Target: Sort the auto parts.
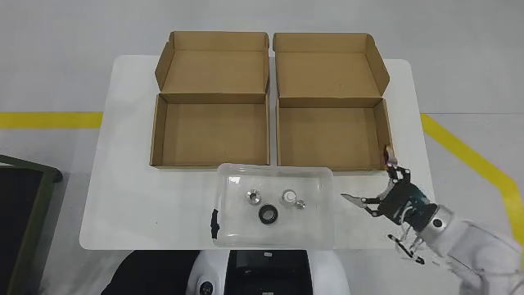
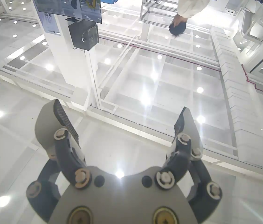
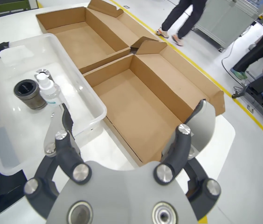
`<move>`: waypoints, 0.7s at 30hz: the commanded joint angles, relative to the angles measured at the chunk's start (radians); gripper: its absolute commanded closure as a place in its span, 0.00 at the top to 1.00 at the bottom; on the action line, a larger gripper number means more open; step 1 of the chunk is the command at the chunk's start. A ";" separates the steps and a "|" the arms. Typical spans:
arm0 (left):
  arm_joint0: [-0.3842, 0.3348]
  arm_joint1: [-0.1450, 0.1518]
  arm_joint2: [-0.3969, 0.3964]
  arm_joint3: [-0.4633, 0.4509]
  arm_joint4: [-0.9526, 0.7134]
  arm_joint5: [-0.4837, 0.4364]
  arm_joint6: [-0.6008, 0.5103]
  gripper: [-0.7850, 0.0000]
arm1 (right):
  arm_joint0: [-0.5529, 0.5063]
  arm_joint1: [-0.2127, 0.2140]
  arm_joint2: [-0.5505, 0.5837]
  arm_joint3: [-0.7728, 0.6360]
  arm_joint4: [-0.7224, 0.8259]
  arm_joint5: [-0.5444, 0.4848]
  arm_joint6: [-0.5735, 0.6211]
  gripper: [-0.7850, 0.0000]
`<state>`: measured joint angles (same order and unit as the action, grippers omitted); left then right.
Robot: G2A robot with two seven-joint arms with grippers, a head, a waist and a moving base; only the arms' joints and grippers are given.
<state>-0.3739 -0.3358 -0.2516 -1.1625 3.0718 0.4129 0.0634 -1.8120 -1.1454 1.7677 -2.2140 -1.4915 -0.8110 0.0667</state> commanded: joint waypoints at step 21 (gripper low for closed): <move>0.000 0.000 0.000 0.000 0.000 0.000 0.000 1.00 | 0.208 0.011 -0.426 0.075 -0.041 -0.168 0.190 1.00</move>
<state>-0.3739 -0.3358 -0.2516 -1.1625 3.0718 0.4129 0.0634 -1.6143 -1.1350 1.3532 -2.1488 -1.5287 -0.9760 0.2546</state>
